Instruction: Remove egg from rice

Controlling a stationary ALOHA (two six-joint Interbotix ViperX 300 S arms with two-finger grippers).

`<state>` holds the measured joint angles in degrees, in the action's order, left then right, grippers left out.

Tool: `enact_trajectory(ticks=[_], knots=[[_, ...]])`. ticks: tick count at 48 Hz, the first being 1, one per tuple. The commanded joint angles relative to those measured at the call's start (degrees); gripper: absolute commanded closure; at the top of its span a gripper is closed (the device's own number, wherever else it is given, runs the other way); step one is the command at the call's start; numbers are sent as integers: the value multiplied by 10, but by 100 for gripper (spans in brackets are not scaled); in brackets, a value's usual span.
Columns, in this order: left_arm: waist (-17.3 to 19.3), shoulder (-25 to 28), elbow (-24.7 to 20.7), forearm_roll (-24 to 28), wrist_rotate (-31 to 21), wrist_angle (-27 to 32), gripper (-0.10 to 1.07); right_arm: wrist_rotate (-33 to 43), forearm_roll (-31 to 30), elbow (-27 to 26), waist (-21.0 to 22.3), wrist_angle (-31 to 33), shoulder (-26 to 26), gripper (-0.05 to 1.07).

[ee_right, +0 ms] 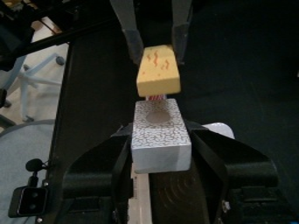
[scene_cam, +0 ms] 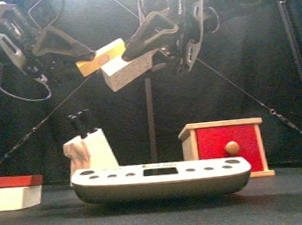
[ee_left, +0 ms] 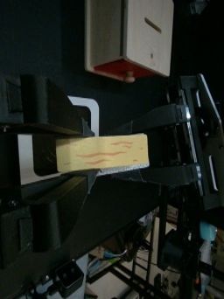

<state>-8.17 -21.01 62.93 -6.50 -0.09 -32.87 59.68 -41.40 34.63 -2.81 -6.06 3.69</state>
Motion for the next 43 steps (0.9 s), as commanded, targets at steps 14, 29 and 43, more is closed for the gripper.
enact_trajectory(ticks=[14,29,43], knots=[[1,-4,-7,1,2,-6,66,-1,6,8,0,-25,33,70],[1,-4,-7,1,2,-6,66,-1,6,11,0,-26,33,70],[1,-4,-6,1,2,-6,66,-2,6,11,-1,-26,33,70]])
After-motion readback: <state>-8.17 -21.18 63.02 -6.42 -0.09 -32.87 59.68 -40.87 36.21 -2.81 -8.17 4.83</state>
